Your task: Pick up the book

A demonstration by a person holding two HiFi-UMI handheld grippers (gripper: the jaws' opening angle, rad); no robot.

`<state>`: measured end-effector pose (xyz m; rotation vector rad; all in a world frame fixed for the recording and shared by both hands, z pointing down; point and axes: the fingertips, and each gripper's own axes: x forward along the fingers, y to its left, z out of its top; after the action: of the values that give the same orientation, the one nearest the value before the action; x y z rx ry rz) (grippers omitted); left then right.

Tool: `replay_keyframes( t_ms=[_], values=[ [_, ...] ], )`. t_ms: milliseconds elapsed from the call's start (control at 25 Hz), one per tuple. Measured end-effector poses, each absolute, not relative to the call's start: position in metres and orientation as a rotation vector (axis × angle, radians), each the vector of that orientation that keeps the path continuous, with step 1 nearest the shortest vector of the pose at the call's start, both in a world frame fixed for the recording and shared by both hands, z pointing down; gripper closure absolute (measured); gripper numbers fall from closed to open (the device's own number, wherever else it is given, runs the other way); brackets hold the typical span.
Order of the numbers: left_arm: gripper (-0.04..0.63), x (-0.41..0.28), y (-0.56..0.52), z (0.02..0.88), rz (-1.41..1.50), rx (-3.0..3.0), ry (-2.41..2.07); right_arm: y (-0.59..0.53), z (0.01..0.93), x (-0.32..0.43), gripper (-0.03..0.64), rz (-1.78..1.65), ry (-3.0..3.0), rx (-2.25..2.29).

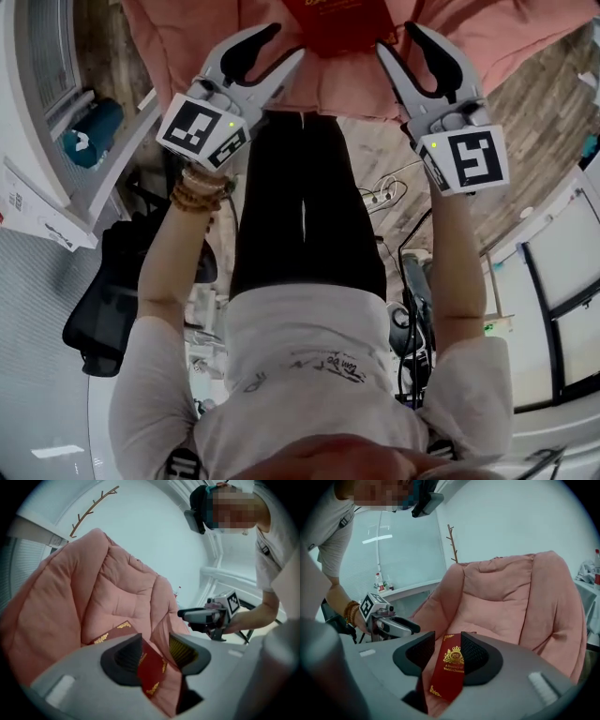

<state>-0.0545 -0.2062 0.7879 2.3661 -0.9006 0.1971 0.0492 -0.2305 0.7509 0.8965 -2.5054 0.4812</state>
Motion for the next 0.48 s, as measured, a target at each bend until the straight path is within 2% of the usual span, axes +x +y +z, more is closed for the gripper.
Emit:
replay_keyframes(
  t_ms=[160, 280, 480],
  values=[
    [0.393, -0.049, -0.213, 0.825, 0.194, 2.334, -0.881, -0.237, 0.796, 0.048, 0.408, 0.500, -2.469, 0.865],
    [0.336, -0.043, -0.217, 0.855, 0.177, 2.268, -0.845, -0.243, 0.825, 0.050, 0.370, 0.528, -2.444, 0.852],
    [0.284, -0.045, -0.225, 0.896, 0.208, 2.193, -0.851, -0.253, 0.866, 0.052, 0.310, 0.593, -2.398, 0.816]
  ],
)
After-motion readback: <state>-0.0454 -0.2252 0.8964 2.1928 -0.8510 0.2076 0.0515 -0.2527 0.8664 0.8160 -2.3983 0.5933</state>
